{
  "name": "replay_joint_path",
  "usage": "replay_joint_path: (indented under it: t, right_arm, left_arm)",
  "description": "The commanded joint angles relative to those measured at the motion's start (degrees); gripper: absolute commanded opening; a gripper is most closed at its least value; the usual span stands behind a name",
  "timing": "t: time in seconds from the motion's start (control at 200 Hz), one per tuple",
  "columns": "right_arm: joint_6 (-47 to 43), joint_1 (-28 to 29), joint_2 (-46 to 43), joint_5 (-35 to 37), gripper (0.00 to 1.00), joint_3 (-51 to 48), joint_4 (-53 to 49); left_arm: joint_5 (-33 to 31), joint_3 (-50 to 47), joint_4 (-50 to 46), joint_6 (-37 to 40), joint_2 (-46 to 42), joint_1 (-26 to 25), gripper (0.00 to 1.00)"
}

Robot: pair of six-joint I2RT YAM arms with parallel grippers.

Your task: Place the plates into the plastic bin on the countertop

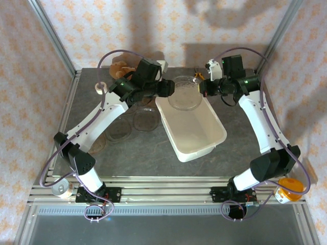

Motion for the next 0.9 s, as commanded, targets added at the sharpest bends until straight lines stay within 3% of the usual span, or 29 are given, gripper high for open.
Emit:
replay_joint_path:
  t: [0.0, 0.2, 0.55, 0.731, 0.891]
  right_arm:
    - [-4.3, -0.7, 1.0, 1.4, 0.01, 1.2, -4.8]
    - [-9.9, -0.7, 4.1, 7.3, 0.0, 2.4, -11.8]
    - [-6.6, 2.7, 10.3, 10.0, 0.0, 5.2, -13.3]
    - [1.4, 4.3, 12.6, 12.5, 0.0, 6.4, -13.2]
    - [10.8, 4.3, 8.0, 13.1, 0.0, 0.4, -7.2]
  left_arm:
    - [-3.3, -1.5, -1.0, 0.1, -3.2, 1.8, 0.49]
    - [-3.1, -6.0, 0.4, -2.0, -6.3, 6.0, 0.51]
    - [-3.0, -11.7, 0.5, -2.9, -7.9, 8.5, 0.52]
    - [-2.3, -13.1, 0.3, -3.6, -6.8, 8.8, 0.52]
    - [-1.4, -13.9, 0.9, -3.8, -5.9, 8.8, 0.52]
